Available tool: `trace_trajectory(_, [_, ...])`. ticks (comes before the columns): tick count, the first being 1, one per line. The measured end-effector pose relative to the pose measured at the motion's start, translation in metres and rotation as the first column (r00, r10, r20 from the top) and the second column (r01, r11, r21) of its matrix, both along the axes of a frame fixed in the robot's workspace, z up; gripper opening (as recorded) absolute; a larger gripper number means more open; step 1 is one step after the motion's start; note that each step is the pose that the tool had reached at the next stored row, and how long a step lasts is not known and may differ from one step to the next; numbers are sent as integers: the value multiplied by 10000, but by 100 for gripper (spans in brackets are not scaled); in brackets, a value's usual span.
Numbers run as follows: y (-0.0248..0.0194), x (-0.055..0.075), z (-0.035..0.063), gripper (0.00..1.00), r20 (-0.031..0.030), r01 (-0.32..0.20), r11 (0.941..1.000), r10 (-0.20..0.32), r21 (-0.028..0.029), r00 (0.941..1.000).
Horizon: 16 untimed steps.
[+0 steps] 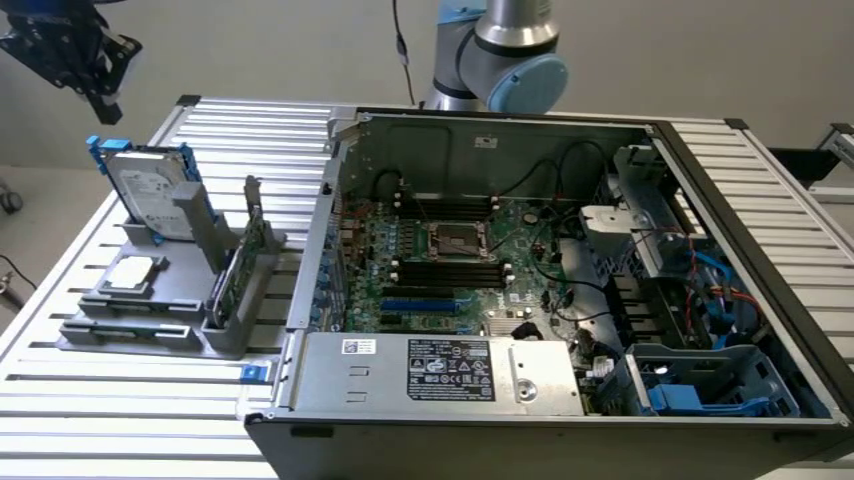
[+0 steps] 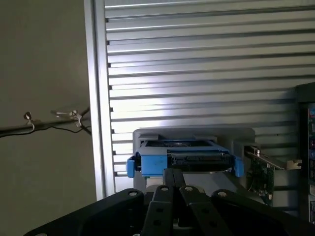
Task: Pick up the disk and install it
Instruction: 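Reach for the disk, then pick up the disk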
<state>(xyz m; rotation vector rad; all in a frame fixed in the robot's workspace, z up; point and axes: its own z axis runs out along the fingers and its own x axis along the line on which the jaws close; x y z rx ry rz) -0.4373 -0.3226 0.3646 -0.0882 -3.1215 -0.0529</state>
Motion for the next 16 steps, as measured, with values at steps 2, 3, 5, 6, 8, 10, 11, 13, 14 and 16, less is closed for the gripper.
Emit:
trace_trajectory(2, [9,-8,0,11,1,-16,10000,16,-7,10000])
trace_trajectory(3, [9,-8,0,11,1,-17,10000,17,-6,10000])
trace_trajectory(5, [9,-9,-1,11,2,-16,10000,16,-6,10000])
trace_trajectory(6, [9,-9,-1,11,2,-16,10000,16,-6,10000])
trace_trajectory(8, [9,-9,-1,11,2,-16,10000,16,-6,10000])
trace_trajectory(10, [9,-9,-1,11,2,-16,10000,16,-6,10000])
trace_trajectory(11, [9,-9,-1,11,1,-16,10000,16,-6,10000])
trace_trajectory(13, [9,-9,-1,11,2,-16,10000,16,-6,10000])
trace_trajectory(14, [9,-9,-1,11,1,-16,10000,16,-6,10000])
trace_trajectory(16, [9,-9,-1,11,2,-16,10000,16,-6,10000])
